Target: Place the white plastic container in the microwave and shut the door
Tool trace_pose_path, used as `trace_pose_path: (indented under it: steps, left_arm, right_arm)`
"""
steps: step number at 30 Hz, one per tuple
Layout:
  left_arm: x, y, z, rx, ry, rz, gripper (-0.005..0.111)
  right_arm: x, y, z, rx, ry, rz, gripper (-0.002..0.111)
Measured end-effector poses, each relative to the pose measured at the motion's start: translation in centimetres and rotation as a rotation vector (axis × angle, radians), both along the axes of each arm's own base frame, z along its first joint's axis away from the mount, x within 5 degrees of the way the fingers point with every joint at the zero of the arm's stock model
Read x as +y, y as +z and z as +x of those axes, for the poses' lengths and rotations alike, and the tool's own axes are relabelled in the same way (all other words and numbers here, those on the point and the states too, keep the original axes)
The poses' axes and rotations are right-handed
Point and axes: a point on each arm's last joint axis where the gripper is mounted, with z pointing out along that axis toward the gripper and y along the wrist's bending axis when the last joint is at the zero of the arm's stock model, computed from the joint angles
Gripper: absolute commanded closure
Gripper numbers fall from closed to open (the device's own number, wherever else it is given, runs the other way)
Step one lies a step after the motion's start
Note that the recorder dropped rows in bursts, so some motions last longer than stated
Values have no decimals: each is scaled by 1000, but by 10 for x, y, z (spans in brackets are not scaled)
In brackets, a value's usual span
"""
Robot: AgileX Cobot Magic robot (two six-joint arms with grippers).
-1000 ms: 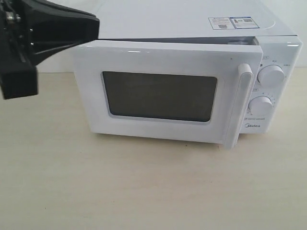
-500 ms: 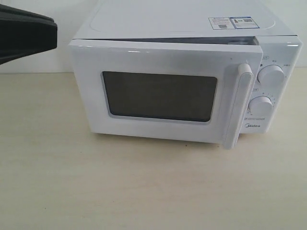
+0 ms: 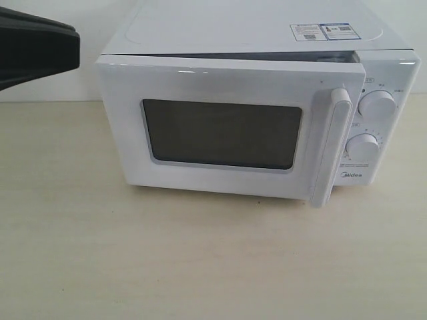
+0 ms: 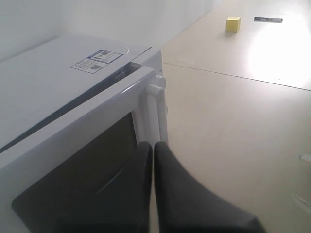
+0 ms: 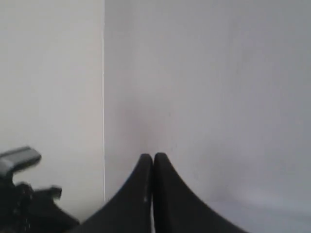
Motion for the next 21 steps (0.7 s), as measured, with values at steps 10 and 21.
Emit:
trace_pose_path:
  steps: [10, 21]
  left_arm:
    - [-2, -2, -3, 25, -35, 14, 103]
    - [-2, -3, -3, 29, -41, 17, 103]
  right_arm:
    - [26, -37, 58, 482, 340, -155, 108]
    - [17, -20, 77, 479, 306, 177, 108]
